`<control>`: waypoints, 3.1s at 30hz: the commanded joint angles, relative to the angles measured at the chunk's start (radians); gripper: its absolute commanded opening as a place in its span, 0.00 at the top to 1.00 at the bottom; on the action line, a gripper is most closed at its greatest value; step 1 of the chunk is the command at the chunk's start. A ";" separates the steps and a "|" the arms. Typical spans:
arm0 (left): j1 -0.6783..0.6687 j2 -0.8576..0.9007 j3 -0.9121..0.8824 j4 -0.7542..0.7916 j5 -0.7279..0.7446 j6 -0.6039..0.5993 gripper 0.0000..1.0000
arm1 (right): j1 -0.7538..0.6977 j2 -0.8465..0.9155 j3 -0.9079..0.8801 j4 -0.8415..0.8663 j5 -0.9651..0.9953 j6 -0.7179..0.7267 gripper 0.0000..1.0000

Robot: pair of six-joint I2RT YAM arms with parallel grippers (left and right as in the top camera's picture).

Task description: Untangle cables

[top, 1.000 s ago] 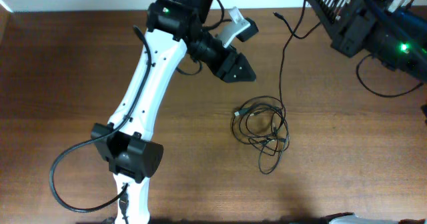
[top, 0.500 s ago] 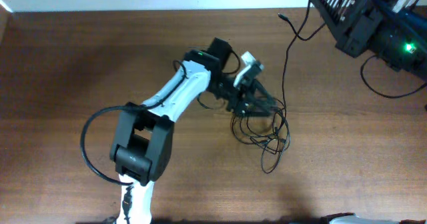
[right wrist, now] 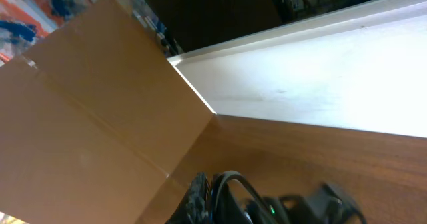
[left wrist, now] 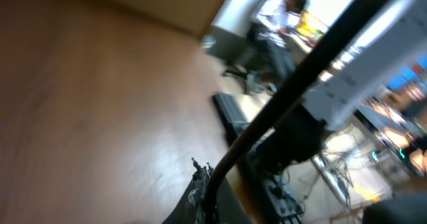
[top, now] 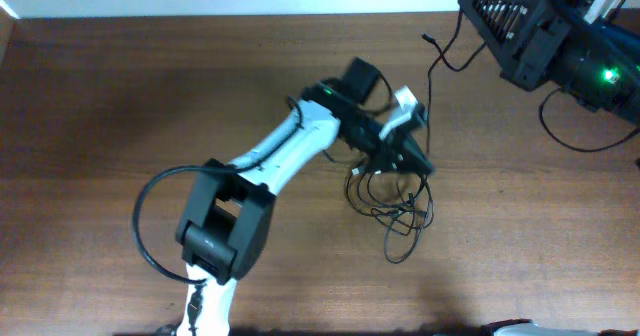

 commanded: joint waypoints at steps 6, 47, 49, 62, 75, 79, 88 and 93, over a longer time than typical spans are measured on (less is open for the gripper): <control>0.193 -0.243 0.257 -0.084 -0.575 -0.468 1.00 | -0.007 0.008 0.003 -0.236 0.290 -0.035 0.96; 0.433 -0.559 0.264 -0.097 -0.600 -0.940 1.00 | 0.317 0.301 -0.474 -0.111 0.124 -0.402 0.02; 0.432 -0.559 0.264 -0.096 -0.600 -0.940 1.00 | 0.317 0.301 -0.514 -0.053 0.179 -0.304 0.05; 0.453 -0.561 0.264 -0.071 -0.582 -0.940 1.00 | 0.315 0.318 -0.739 0.115 0.413 -0.032 0.87; 1.032 -0.595 0.267 -0.011 -0.533 -0.966 1.00 | -0.017 0.319 -0.925 -0.027 0.604 0.019 0.96; 1.045 -0.595 0.267 -0.029 -0.533 -0.966 1.00 | -0.071 0.319 -0.925 -0.037 0.533 -0.032 0.96; 1.057 -0.612 0.268 0.029 -0.493 -1.028 1.00 | -0.215 0.319 -0.925 -0.072 0.470 -0.094 0.96; 0.922 -0.613 0.268 0.029 -0.383 -1.051 1.00 | -0.227 0.282 -0.890 -0.079 0.156 -0.403 0.73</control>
